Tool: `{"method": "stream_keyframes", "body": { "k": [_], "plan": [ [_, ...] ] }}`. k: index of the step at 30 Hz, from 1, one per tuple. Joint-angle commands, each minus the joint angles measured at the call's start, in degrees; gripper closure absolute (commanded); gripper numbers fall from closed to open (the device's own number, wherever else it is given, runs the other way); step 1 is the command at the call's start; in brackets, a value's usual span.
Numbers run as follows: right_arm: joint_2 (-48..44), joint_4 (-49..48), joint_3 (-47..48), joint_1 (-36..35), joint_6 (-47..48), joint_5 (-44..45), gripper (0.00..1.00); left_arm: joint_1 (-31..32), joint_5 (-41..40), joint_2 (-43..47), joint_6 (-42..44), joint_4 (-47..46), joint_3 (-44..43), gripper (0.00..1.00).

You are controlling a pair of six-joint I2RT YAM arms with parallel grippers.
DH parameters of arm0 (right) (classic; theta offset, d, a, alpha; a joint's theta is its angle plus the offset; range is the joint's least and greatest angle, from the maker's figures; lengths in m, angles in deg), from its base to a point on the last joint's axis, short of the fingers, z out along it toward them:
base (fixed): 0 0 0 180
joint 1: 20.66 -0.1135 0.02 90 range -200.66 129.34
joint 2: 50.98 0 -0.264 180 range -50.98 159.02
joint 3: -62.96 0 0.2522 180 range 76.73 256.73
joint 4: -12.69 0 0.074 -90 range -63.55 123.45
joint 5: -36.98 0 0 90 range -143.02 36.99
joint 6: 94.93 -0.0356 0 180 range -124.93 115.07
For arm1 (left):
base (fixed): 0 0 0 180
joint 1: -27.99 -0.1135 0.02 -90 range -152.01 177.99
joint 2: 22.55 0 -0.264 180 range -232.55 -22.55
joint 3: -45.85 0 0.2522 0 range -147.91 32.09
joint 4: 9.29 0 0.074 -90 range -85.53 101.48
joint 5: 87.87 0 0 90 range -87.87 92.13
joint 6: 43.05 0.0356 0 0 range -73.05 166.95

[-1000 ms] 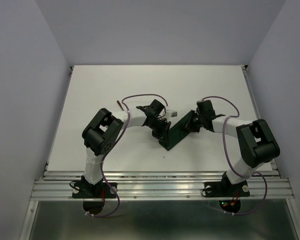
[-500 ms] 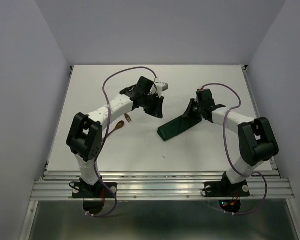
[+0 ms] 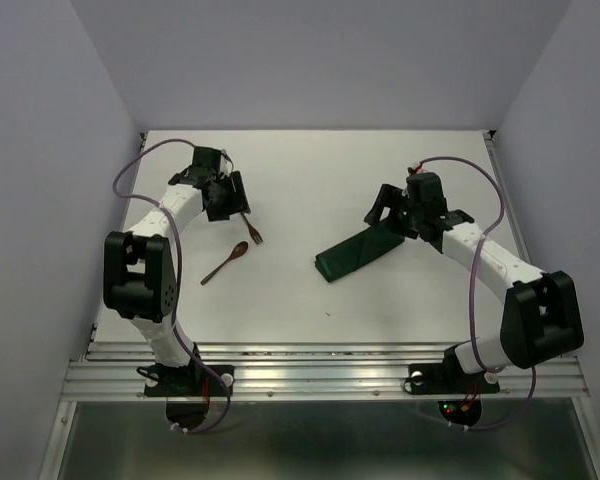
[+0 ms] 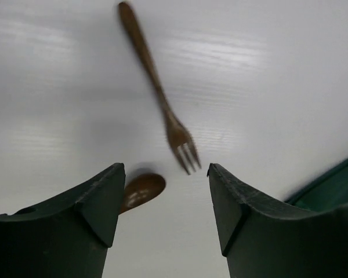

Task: Fold the napkin into a case and place the utensils inside
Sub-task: Pick up the fork from the center of the board.

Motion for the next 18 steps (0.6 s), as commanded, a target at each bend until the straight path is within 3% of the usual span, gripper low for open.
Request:
{"method": "stream_keyframes", "body": {
  "k": [1,7,14,18],
  "plan": [
    [-1.69,2.39,-2.26,-0.35,1.08,1.51,0.13,-0.63,-6.54,2.86,-4.81,0.73,5.66,0.29],
    [-0.46,2.39,-2.09,-0.35,0.99,0.36,0.12,-0.63,-10.49,-4.26,-8.23,-3.05,5.59,0.27],
    [-1.51,2.48,-2.17,-0.35,1.16,-0.08,0.11,-0.54,-11.28,-11.73,-11.14,-4.64,-2.75,0.32],
    [-1.69,2.48,-3.14,-0.35,0.90,-0.34,0.10,0.15,-17.78,-15.51,-13.16,-2.53,-5.66,0.33]
  ]
}}
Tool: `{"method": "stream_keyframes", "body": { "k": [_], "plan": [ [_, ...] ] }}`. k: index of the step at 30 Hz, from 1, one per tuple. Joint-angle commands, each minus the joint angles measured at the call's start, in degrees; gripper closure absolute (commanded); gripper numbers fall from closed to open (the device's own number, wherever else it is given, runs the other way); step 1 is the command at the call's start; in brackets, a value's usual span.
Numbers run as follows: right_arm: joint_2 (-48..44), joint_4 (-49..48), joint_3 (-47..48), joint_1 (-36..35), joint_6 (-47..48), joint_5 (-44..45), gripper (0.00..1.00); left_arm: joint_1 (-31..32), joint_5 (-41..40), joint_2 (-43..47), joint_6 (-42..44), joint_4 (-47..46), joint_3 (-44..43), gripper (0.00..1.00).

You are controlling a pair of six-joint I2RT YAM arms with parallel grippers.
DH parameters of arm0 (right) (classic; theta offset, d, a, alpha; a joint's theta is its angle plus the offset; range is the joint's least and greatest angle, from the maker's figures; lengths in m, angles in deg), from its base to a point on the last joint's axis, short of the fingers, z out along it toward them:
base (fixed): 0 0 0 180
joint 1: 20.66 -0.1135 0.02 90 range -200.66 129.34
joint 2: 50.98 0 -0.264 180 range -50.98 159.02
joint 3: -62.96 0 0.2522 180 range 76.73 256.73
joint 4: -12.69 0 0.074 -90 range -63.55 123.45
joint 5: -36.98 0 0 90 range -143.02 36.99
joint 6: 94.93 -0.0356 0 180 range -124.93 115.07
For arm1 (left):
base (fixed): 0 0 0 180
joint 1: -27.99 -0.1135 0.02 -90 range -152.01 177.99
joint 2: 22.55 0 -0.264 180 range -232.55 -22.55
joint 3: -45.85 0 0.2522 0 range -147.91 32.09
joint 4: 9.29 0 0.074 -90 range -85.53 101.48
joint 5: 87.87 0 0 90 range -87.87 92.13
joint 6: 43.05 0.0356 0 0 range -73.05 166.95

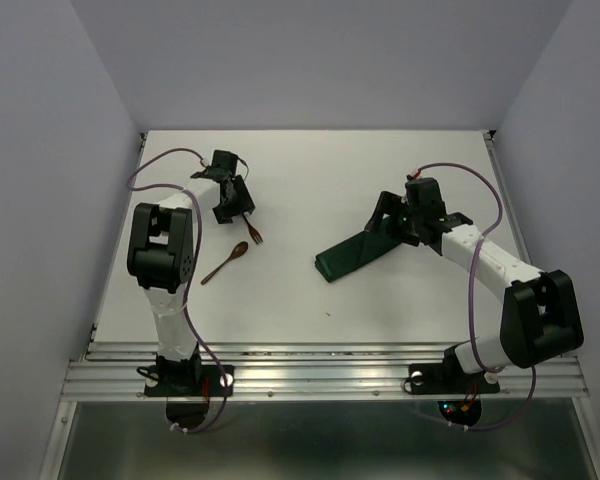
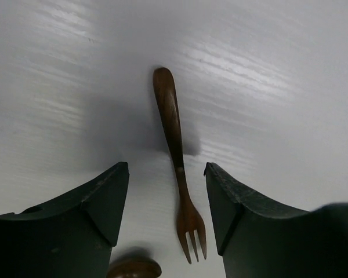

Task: Fold the napkin into a case and place the utensils inside
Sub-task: Pick up the fork from the center of the board.

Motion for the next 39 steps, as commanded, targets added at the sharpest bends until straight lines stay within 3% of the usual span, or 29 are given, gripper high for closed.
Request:
{"method": "stream_keyframes", "body": {
  "k": [1,6,16,21,23,27,33,39],
  "plan": [
    [-1.14,-0.53,-0.76,-0.35,0.62,-0.49,0.10,1.14,-7.51,-2.42,-3.43,0.95,-3.55,0.35],
    [-1.67,-0.89,-1.81,-0.35,-0.09,-1.38,0.10,3.16,-11.38,-5.24,-4.23,3.13,-5.56,0.55],
    [-1.67,-0.89,-2.26,-0.35,0.09,-1.29,0.09,7.56,-18.07,-4.19,-4.14,7.80,-6.18,0.59],
    [-1.75,-1.15,-2.61,-0.35,0.09,-1.38,0.09,8.00,-17.11,-4.19,-3.53,7.11,-4.52,0.83],
    [-1.67,-1.15,-2.61,-0.35,0.09,-1.29,0.09,8.00,-16.84,-4.63,-2.56,6.23,-5.03,1.00],
    [-1.67,-1.15,-2.52,-0.35,0.18,-1.20,0.09,8.18,-13.51,-4.81,3.49,4.21,-7.93,1.00],
    [-2.72,-1.24,-3.05,-0.35,-1.23,0.47,0.09,13.34,-6.31,4.32,16.21,-2.72,-9.26,1.00],
    [-1.41,-2.03,-2.78,4.21,-4.13,1.26,0.08,17.22,9.68,7.24,24.15,-2.04,-12.68,1.00]
  ]
}}
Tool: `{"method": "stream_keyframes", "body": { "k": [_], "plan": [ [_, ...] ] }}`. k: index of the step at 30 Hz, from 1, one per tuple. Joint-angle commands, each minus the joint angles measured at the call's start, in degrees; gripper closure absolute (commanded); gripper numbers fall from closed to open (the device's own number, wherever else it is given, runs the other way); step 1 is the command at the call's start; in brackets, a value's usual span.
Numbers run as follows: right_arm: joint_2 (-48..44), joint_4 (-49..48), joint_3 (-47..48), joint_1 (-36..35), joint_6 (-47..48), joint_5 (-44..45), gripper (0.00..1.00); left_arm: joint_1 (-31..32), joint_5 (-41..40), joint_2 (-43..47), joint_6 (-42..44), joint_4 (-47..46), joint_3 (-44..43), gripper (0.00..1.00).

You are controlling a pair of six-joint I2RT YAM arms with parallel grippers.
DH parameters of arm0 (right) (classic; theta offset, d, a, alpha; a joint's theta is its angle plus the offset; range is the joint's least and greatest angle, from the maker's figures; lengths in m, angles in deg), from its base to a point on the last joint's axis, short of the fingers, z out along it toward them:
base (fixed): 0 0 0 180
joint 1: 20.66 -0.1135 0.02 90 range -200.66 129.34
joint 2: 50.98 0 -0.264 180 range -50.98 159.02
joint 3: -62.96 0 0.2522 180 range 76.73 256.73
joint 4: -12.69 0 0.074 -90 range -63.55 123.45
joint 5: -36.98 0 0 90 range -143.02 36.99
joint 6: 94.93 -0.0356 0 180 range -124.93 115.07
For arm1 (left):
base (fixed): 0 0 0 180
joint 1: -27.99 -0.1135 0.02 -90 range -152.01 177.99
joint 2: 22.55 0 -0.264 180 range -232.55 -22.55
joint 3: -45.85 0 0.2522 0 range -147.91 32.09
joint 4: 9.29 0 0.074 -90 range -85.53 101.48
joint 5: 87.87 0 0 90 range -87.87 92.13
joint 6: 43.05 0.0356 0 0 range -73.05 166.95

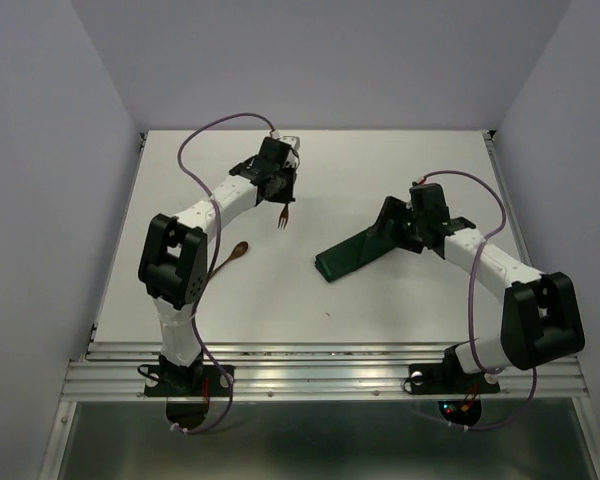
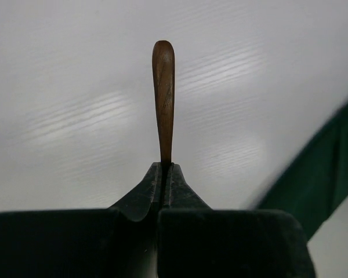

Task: Fold the napkin into a case and place the utensils inside
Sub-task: Pick up the fork from the center of the board, then stuff the fork into the folded napkin.

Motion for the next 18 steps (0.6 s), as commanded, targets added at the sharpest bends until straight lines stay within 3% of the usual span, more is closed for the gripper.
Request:
{"method": "stream_keyframes", "body": {
  "k": [1,3,7,10,18],
  "plan": [
    [-0.25,-2.79,0.23,4.28,-2.62,1.37,0.11,3.28,13.00,4.88,8.73,-1.76,-4.99,1.00],
    [0.54,-3.76,0.15,9.18,-3.93,-0.20,0.15,4.69,14.76,4.96,9.78,-1.58,-5.17,1.00],
    [5.45,-8.15,0.58,15.45,-5.61,-4.07,0.52,8.99,18.62,3.91,12.59,0.61,-6.40,1.00],
    [9.67,-8.16,4.09,15.98,-5.61,-3.29,0.72,11.11,20.39,3.30,15.58,2.90,-7.36,1.00],
    [22.42,-8.95,11.13,15.99,-5.09,-6.09,0.82,17.17,19.95,-0.13,22.88,12.04,-9.92,1.00]
  ]
}}
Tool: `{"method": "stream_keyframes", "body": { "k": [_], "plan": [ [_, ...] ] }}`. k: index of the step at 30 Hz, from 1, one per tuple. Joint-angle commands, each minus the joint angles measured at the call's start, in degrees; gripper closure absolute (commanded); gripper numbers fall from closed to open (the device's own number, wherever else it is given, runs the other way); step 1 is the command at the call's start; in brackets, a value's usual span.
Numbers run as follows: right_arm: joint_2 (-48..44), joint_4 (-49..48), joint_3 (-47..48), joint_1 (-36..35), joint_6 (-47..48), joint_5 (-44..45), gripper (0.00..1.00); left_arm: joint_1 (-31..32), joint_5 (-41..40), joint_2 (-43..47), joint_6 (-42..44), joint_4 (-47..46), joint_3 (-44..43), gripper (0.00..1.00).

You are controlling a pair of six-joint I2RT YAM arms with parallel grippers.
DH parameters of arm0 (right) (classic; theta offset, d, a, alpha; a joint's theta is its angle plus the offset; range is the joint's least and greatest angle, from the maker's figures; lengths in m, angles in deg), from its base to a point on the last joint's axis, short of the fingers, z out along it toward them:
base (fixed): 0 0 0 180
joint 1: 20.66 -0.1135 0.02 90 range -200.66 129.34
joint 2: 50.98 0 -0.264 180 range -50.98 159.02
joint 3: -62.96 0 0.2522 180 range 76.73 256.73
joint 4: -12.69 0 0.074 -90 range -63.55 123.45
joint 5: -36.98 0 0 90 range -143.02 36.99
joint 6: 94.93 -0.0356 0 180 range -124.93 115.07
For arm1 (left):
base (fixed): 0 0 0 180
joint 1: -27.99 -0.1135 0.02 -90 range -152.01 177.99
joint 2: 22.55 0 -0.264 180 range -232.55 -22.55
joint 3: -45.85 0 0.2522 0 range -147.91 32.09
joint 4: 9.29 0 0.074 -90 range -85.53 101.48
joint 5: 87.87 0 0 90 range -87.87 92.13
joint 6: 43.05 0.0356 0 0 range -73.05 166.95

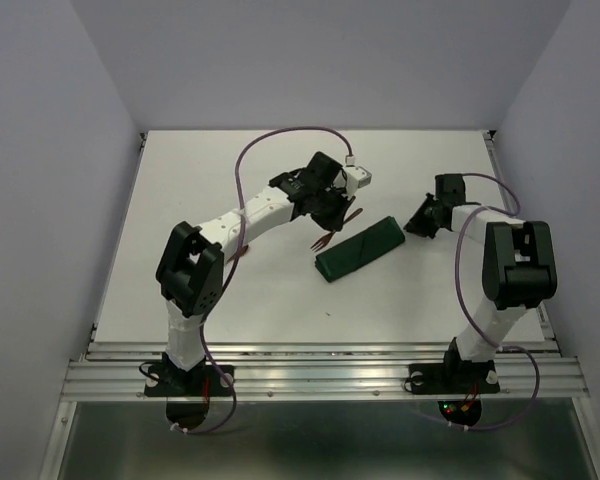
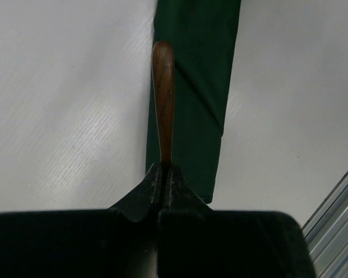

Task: Fold the napkin into a case and place the utensils inside
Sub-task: Stuff the fork into the folded napkin.

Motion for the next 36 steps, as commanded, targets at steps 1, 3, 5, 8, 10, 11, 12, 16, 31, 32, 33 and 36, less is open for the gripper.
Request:
{"method": "stream_keyframes", "body": {
  "k": [1,3,5,8,10,11,12,16,31,32,33,36],
  "plan": [
    [3.28,-3.46,4.46,-0.39,0.31,-3.13,0.82,2.12,1.26,-1.07,5.44,5.66,-2.27,1.00],
    [3.90,-4.17,4.73,-0.39,1.01,-4.71,0.82,2.56,1.70,-1.34,5.88,6.36,-2.09,1.00],
    [4.78,-4.17,5.61,-0.39,1.89,-6.46,0.82,3.43,2.32,-1.86,6.49,7.07,-2.09,1.00],
    [5.75,-4.43,6.49,-0.99,4.43,-10.33,0.82,4.49,2.06,-2.91,6.93,7.77,-2.26,1.00],
    [5.93,-4.69,6.67,-1.00,5.49,-11.82,0.82,4.84,2.14,-3.62,6.94,8.04,-2.35,1.00],
    [6.27,-4.78,6.84,-1.00,5.93,-13.14,0.82,4.93,2.06,-4.49,6.85,8.12,-2.44,1.00],
    [6.36,-4.78,7.19,-1.61,6.64,-13.93,0.82,5.02,1.88,-4.85,6.76,8.56,-2.62,1.00],
    [7.77,-4.52,8.68,-3.72,7.96,-16.66,0.82,5.11,0.39,-6.78,6.41,9.53,-2.27,1.00],
    [10.06,-2.76,11.24,-5.92,9.28,-16.93,0.81,4.41,-3.56,-3.10,2.02,8.83,5.02,1.00],
    [9.88,-2.76,11.15,-5.92,9.28,-16.84,0.81,3.88,-3.74,-2.92,0.36,8.74,5.46,1.00],
    [9.79,-2.76,10.97,-5.92,9.37,-16.75,0.81,3.62,-4.27,-2.66,-0.53,8.57,6.16,1.00],
    [9.62,-2.76,10.71,-5.92,9.37,-16.75,0.80,3.09,-4.53,-2.04,-3.60,7.52,7.40,1.00]
  ]
}}
